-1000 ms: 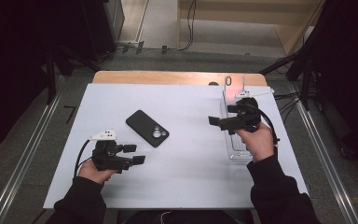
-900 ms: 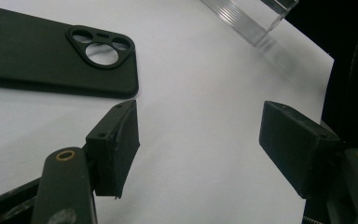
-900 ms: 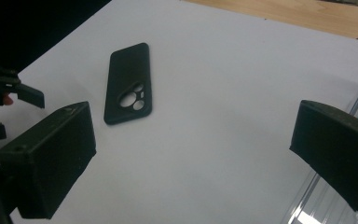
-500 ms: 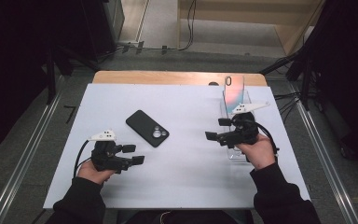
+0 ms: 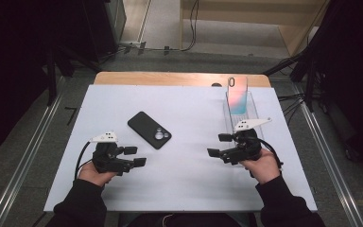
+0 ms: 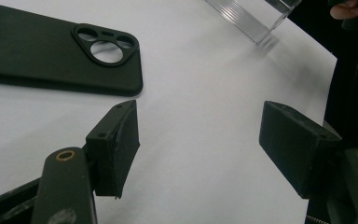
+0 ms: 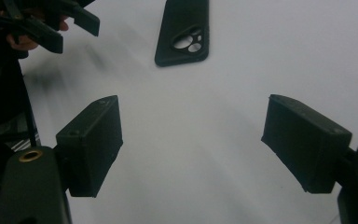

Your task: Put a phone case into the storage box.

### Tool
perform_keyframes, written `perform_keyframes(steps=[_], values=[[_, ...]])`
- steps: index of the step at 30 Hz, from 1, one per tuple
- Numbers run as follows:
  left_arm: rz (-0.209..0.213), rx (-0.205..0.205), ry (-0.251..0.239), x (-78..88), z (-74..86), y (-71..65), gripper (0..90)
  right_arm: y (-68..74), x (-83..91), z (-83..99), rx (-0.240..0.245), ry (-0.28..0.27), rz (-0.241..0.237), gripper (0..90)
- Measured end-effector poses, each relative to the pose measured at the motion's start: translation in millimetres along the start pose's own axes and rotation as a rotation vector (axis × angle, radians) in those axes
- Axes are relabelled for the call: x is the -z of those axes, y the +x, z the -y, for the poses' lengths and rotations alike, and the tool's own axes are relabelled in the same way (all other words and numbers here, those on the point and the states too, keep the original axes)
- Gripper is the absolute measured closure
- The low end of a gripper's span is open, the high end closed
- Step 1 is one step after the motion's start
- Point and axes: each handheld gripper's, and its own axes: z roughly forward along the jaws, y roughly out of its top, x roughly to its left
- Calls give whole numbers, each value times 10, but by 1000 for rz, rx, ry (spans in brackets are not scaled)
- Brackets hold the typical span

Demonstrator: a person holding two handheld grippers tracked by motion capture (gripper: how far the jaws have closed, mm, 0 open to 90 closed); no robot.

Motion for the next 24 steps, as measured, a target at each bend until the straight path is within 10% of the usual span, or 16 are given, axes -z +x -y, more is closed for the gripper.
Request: perform_keyframes(steps=[24], values=[[-4, -6, 4, 1, 5, 4, 293, 177, -79, 311, 3, 45, -43, 179]])
